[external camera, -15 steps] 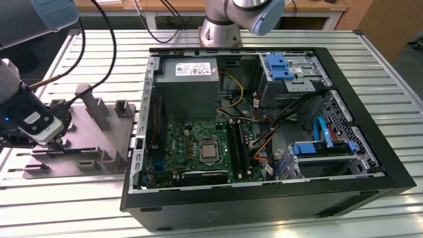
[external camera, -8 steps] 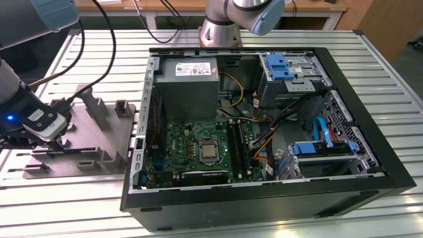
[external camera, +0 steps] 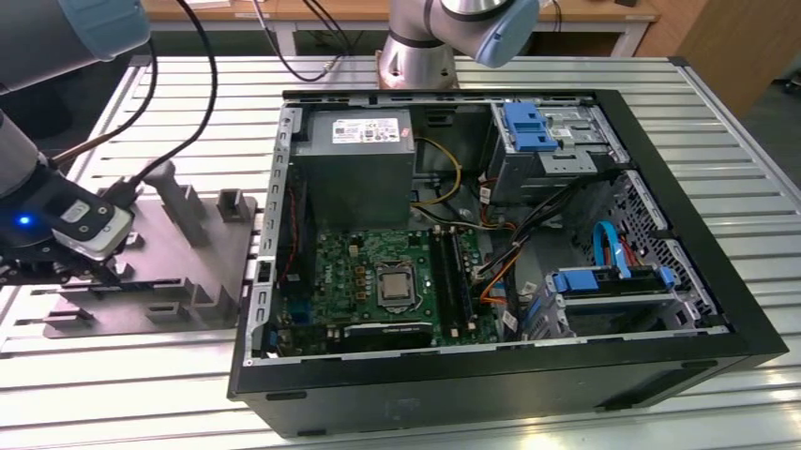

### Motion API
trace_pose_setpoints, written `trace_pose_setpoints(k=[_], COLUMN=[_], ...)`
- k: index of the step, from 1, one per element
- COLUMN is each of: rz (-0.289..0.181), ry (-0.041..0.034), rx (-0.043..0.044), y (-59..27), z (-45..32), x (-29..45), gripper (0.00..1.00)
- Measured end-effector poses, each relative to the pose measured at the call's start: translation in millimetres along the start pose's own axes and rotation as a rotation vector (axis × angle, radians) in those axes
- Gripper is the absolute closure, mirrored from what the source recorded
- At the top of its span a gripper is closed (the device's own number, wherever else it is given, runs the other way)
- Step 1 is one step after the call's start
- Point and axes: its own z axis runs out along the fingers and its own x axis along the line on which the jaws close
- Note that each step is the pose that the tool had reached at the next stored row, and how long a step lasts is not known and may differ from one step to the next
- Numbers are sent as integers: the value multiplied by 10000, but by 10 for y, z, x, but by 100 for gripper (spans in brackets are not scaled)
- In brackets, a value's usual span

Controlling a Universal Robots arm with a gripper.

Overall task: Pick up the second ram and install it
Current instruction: 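Pick up the second ram and move it above second insertion slot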

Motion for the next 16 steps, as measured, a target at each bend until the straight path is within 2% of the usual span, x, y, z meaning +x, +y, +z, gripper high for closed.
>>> trace_pose_setpoints(k=[16], rz=[-2096], ry=[58], rx=[-56], y=[0], z=[2], x=[0], gripper=[89])
